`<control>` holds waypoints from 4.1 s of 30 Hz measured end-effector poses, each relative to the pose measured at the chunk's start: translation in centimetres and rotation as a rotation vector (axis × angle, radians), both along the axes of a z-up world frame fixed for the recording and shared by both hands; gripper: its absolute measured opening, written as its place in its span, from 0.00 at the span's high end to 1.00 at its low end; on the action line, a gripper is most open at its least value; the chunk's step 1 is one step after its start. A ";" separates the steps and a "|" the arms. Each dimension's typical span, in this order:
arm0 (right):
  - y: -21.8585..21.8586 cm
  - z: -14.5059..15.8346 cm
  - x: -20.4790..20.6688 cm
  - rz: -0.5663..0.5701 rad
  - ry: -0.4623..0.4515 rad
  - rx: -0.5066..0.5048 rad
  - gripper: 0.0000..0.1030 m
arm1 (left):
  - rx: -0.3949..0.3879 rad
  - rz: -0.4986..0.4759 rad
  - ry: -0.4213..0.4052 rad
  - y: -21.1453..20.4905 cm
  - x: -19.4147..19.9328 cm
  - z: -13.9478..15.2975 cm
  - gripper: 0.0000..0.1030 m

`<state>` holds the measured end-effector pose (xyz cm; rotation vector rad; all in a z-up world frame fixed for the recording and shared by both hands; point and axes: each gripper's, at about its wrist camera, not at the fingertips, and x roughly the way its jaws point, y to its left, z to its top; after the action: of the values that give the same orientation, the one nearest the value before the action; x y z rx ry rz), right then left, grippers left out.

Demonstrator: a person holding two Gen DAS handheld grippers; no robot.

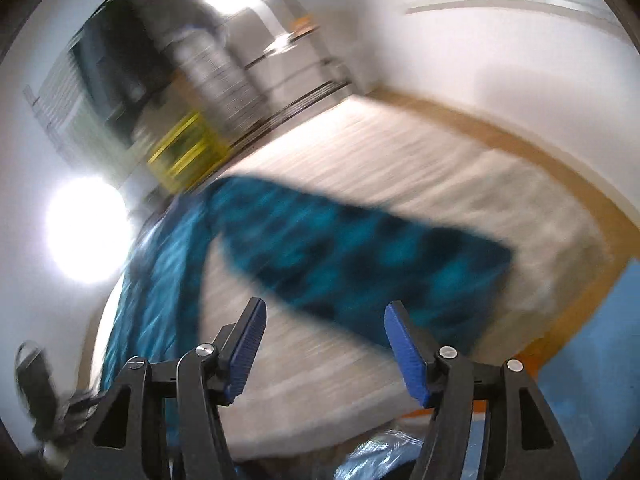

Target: Fold large clothes

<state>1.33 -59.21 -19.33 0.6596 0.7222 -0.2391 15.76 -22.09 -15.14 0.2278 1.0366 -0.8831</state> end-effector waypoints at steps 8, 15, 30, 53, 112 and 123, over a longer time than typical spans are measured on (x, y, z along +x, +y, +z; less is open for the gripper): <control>-7.6 -2.8 0.1 -0.175 0.045 0.022 0.37 | -0.047 0.017 -0.016 -0.6 0.6 2.3 0.77; -11.2 -6.2 0.1 -0.252 0.122 0.077 0.36 | -0.046 0.016 -0.014 -1.2 0.7 2.2 0.78; -7.4 -3.6 3.2 -0.086 0.139 -0.010 0.90 | -0.042 0.075 -0.025 1.1 1.4 2.4 0.78; 28.9 10.5 7.7 0.845 -0.201 -0.192 0.91 | -0.160 0.311 0.042 11.6 6.3 3.2 0.78; 13.9 -7.1 21.0 0.491 0.092 0.349 0.77 | -0.117 0.118 0.228 -0.9 0.4 -2.7 0.94; 14.3 -3.0 23.5 0.496 0.114 0.048 1.00 | -0.182 0.128 0.233 -3.6 1.2 -1.7 0.94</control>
<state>24.86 -44.93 -22.32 0.4955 0.9791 0.1992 16.91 -25.69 -16.86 -0.0961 1.1649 -0.8950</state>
